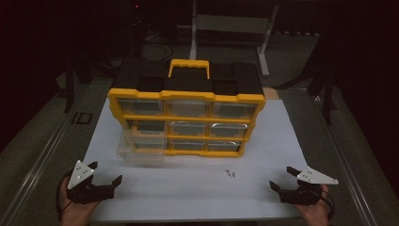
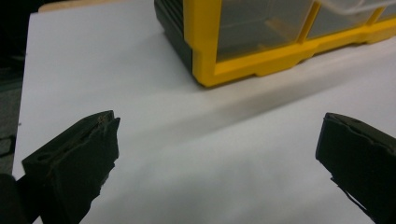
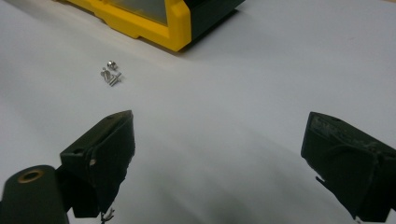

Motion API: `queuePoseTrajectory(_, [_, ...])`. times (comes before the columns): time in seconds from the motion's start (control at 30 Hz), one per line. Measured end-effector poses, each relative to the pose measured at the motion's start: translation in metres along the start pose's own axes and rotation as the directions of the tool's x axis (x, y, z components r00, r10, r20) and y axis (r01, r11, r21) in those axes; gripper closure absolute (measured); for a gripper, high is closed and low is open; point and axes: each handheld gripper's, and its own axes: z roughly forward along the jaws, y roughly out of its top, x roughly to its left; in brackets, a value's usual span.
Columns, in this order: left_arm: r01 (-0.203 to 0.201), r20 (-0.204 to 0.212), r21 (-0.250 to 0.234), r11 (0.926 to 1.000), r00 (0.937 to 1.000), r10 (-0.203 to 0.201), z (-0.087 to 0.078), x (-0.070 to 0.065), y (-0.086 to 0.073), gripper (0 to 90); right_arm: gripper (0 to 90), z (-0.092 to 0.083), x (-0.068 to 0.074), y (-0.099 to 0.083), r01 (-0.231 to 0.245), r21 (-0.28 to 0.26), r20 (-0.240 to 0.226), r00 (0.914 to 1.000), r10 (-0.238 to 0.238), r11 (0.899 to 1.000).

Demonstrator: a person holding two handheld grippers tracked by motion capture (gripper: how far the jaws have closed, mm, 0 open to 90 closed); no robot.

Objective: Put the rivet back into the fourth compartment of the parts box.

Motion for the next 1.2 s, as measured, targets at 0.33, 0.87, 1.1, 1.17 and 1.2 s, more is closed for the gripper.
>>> queuePoseTrajectory(0.33, [-0.013,0.011,-0.007,0.9999,0.9999,0.013,0.001,-0.001,0.001,0.1,9.9,0.003,0.001,0.001,0.012,0.022,0.008,0.9999,-0.012,1.000])
queuePoseTrajectory(0.87, [-0.017,0.025,-0.036,0.9992,0.9995,0.018,0.002,-0.002,0.002,0.1,9.9,0.017,0.023,0.046,0.119,0.001,-0.078,0.9900,-0.118,0.993])
queuePoseTrajectory(1.1, [-0.020,0.023,-0.035,0.9992,0.9995,0.020,0.002,-0.003,0.002,0.1,9.9,0.038,0.035,0.069,0.161,0.001,-0.140,0.9772,-0.159,0.987])
queuePoseTrajectory(1.17, [-0.020,0.025,-0.035,0.9992,0.9995,0.021,0.002,-0.003,0.002,0.1,9.9,0.044,0.039,0.075,0.168,-0.002,-0.160,0.9729,-0.166,0.986])
queuePoseTrajectory(1.2, [-0.021,0.026,-0.035,0.9992,0.9994,0.022,0.002,-0.003,0.002,0.1,10.0,0.047,0.041,0.078,0.165,-0.002,-0.172,0.9716,-0.163,0.986])
